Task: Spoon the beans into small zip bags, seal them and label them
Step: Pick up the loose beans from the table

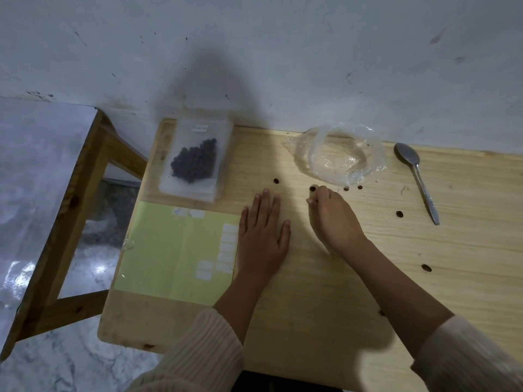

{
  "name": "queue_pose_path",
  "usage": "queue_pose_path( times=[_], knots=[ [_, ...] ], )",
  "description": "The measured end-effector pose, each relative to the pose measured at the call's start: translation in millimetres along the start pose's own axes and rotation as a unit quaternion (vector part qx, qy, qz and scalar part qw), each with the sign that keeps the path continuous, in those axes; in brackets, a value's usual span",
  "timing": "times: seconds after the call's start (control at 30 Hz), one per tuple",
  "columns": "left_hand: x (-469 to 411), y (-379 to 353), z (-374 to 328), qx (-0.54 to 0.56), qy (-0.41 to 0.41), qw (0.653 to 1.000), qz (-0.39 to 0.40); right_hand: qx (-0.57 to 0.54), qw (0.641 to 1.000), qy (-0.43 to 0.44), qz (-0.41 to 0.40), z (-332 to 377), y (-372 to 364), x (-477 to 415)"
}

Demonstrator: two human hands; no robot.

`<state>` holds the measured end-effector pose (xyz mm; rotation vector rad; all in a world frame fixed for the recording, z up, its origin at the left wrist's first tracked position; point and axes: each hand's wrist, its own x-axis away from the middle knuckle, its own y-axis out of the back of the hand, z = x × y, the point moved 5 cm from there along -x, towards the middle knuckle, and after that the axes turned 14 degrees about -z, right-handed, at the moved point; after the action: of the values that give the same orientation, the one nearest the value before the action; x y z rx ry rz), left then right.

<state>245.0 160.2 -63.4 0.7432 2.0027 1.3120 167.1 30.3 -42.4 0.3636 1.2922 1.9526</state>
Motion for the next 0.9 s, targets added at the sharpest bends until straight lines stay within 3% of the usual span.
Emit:
queue_pose_path(
  times=[0.17, 0.3, 0.53, 0.7, 0.9],
  knots=[
    [-0.5, 1.3, -0.9, 0.000, 0.003, 1.000, -0.004, -0.216, 0.969, -0.115, -0.028, 0.5, 21.1, -0.6],
    [0.3, 0.0, -0.8, 0.002, 0.001, 1.000, -0.001, -0.285, 0.931, -0.227, -0.018, 1.9, 15.5, 10.9],
    [-0.4, 8.8, 3.4, 0.076, 0.006, 0.996, -0.039, -0.464, 0.792, -0.393, 0.044, 16.9, -2.6, 7.2],
    [3.3, 20.1, 26.6, 0.060, 0.040, 0.994, -0.088, -0.469, 0.785, -0.397, 0.079, 30.7, -12.8, -1.8],
    [1.5, 12.8, 38.1, 0.006, 0.047, 0.998, -0.041, -0.405, 0.835, -0.366, 0.065, 39.3, -14.6, -18.9]
  ],
)
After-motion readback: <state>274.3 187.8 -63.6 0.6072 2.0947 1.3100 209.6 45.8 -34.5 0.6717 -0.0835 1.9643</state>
